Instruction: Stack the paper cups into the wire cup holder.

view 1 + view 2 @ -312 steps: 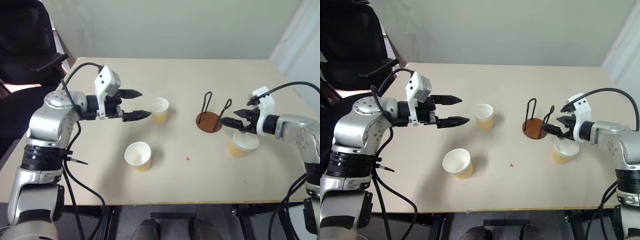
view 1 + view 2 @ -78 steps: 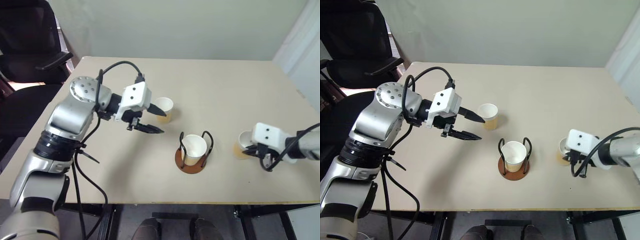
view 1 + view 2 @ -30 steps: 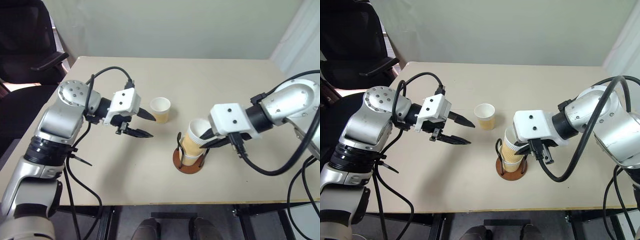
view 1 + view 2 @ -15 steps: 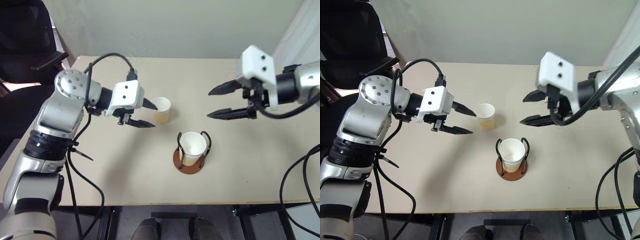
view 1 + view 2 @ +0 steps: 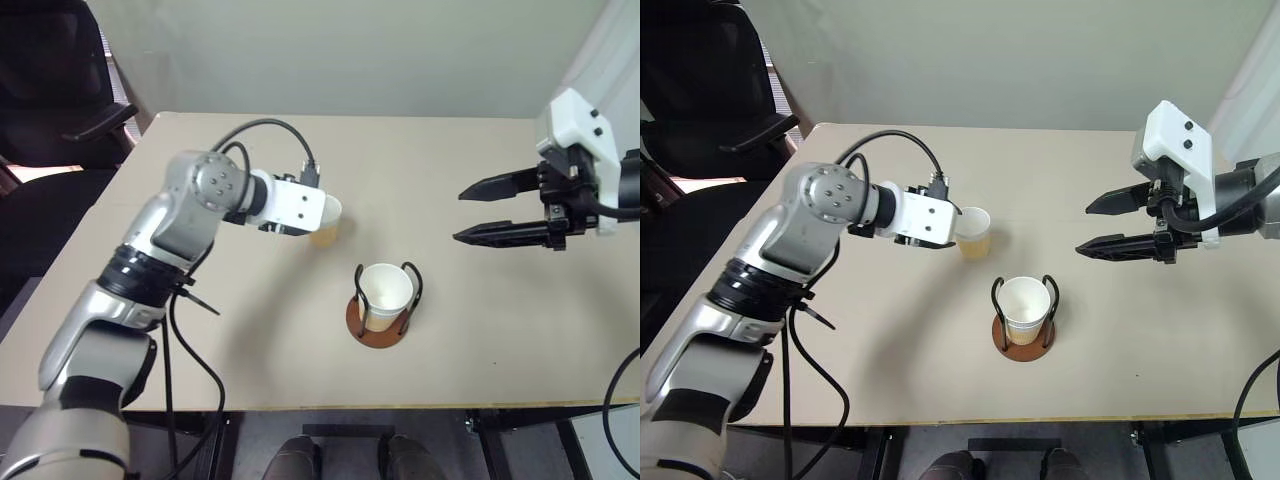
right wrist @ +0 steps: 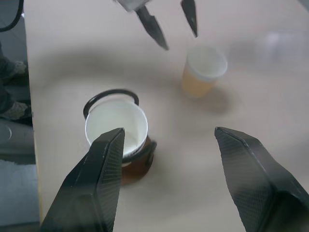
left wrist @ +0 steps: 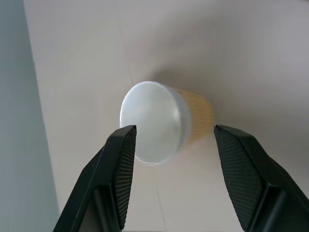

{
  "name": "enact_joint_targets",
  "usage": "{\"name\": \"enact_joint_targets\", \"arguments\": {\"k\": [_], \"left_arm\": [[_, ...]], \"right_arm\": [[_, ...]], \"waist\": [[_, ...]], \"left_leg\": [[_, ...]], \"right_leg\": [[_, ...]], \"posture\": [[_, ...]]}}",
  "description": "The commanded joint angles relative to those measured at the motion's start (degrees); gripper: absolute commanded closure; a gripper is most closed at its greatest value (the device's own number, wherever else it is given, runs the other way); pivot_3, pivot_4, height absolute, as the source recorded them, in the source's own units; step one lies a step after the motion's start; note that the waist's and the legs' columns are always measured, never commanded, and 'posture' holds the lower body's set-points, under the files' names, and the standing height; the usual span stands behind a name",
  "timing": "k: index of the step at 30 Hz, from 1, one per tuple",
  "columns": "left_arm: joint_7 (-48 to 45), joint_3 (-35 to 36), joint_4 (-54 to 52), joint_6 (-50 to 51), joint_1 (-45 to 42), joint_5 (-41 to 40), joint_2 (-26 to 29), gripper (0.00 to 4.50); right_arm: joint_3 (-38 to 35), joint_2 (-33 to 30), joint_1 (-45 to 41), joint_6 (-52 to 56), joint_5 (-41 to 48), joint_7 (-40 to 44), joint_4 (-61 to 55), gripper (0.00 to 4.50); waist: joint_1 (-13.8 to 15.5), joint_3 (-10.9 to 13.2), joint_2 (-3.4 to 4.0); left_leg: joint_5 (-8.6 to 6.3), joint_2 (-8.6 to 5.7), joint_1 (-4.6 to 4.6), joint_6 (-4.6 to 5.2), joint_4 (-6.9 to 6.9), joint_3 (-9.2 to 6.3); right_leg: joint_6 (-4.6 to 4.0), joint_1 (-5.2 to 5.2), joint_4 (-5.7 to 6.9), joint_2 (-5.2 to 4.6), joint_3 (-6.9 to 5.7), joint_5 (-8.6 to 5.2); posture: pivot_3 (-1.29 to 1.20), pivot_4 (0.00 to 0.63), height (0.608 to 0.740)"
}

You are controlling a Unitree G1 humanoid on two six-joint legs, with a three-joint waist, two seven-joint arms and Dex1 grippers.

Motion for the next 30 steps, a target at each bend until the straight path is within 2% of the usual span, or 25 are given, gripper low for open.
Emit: {"name": "enact_joint_targets", "arguments": {"k": [1, 13, 19, 22, 28, 30], "left_arm": [[3.82, -0.11, 3.11, -1.11, -2.48, 4.72, -0.24, 1.74], [5.72, -0.98, 9.66, -3.77, -2.38, 7.1, -3.81, 1.74], [7.2, -3.03, 16.71, -8.35, -3.69, 9.11, -6.37, 1.74], [9.53, -3.85, 22.03, -11.77, -5.54, 10.15, -8.01, 2.33], [6.94, -4.0, 26.87, -18.23, -7.09, 8.28, -8.77, 4.45], [4.39, -3.62, 27.02, -19.8, -7.3, 7.03, -8.14, 4.45]], "right_arm": [[-2.45, -2.48, -0.2, 0.43, 1.69, 0.11, 0.26, 1.45], [-2.33, -4.46, 0.07, 0.2, 3.54, -0.75, 0.34, 1.45], [-2.43, -4.43, 0.54, 0.11, 3.95, -1.5, 0.16, 1.45], [-2.45, -4.38, 0.64, 0.18, 4.25, -1.92, 0.1, 1.42], [-2.54, -5.43, 1.66, 1.35, 5.36, -1.82, -0.08, 1.42], [-2.62, -6.0, 2.35, 0.93, 5.46, -1.53, -0.06, 1.42]], "waist": [[0.01, 0.0, 0.0], [0.3, 0.0, -0.01], [0.37, 0.0, 0.0], [0.46, 0.01, -0.01], [0.5, 0.01, -0.01], [0.56, 0.01, -0.01]], "left_leg": [[0.0, 0.0, -0.01, 0.0, -0.03, 0.0], [-0.01, -0.01, -0.05, -0.01, -0.04, -0.02], [-0.01, -0.01, -0.04, -0.01, 0.0, -0.01], [-0.01, -0.01, -0.05, -0.01, 0.04, -0.01], [-0.01, -0.02, -0.06, -0.02, 0.0, 0.0], [-0.02, -0.01, -0.08, -0.02, -0.01, -0.01]], "right_leg": [[0.0, -0.02, 0.0, 0.0, 0.0, 0.0], [0.03, -0.06, -0.03, 0.0, 0.0, 0.02], [0.04, -0.05, 0.0, 0.0, 0.0, 0.02], [0.06, -0.05, 0.02, 0.0, 0.0, 0.03], [0.08, -0.09, 0.0, 0.01, 0.0, 0.04], [0.08, -0.1, -0.01, 0.01, 0.0, 0.04]], "posture": [[0.0, 0.15, 0.74], [0.0, 0.15, 0.74], [0.0, 0.15, 0.74], [0.0, 0.15, 0.74], [0.0, 0.15, 0.74], [0.0, 0.15, 0.74]]}}
